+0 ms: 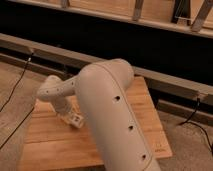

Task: Stand the bottle upright

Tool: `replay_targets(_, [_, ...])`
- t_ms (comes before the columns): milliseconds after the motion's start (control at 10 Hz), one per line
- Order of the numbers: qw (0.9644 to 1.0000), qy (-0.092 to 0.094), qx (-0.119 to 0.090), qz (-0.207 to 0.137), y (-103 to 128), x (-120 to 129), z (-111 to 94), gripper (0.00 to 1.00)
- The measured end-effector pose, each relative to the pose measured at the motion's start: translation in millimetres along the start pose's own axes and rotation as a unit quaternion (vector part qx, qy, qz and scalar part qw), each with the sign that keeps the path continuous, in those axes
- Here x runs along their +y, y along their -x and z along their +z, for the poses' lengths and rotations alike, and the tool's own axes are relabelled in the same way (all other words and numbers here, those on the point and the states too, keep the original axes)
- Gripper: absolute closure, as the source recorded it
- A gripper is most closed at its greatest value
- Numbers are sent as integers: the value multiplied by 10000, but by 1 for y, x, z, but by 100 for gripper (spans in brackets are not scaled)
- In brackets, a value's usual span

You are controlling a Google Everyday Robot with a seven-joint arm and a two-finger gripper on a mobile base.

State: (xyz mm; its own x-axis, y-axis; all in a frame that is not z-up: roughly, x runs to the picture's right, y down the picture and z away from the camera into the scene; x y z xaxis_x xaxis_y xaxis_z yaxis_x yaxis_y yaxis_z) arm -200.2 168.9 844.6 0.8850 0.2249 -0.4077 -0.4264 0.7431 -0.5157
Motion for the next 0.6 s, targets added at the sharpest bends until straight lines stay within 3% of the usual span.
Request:
replay_targets(400, [9959, -424, -118, -791, 9, -6, 0, 100])
replay_targets(600, [9887, -788, -99, -1272, 10, -8, 3, 100])
